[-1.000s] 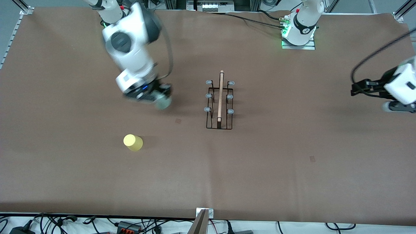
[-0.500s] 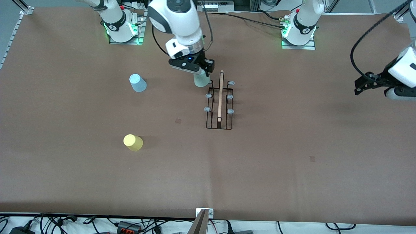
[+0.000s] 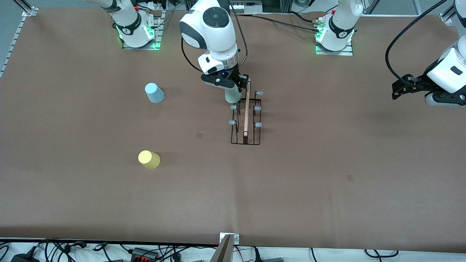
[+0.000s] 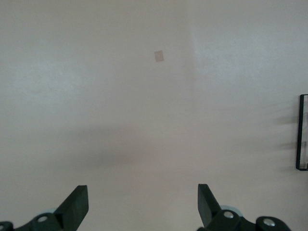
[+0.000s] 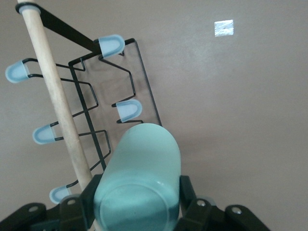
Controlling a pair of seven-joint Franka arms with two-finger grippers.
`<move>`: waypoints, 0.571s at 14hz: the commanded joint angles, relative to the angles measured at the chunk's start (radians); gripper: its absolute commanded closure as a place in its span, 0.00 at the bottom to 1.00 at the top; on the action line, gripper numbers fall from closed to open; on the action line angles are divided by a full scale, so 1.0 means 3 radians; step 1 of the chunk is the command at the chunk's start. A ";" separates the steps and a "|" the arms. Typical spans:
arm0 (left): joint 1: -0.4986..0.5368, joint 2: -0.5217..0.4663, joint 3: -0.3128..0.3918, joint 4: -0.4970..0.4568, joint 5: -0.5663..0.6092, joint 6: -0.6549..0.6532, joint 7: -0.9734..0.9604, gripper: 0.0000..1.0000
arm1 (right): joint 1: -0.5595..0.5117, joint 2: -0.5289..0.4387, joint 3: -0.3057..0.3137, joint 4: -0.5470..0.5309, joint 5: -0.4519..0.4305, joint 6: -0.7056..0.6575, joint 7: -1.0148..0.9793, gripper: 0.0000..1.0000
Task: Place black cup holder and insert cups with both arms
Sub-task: 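Carry the teal cup with the right gripper onto a rack peg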
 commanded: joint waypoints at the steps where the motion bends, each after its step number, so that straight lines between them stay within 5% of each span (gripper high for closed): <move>1: 0.0000 -0.0028 -0.0004 0.0024 -0.0063 -0.0077 0.0052 0.00 | 0.0086 0.0163 -0.0030 0.0087 -0.0160 0.0034 0.0079 0.27; 2: 0.0000 -0.0023 -0.0004 0.0029 -0.0073 -0.0072 0.0052 0.00 | 0.0086 0.0204 -0.0030 0.0087 -0.0241 0.0039 0.0079 0.00; 8: -0.0010 0.0028 -0.0009 0.0111 -0.0083 -0.0062 0.0052 0.00 | -0.0067 0.0052 -0.0183 0.0291 -0.0263 -0.0200 -0.0241 0.00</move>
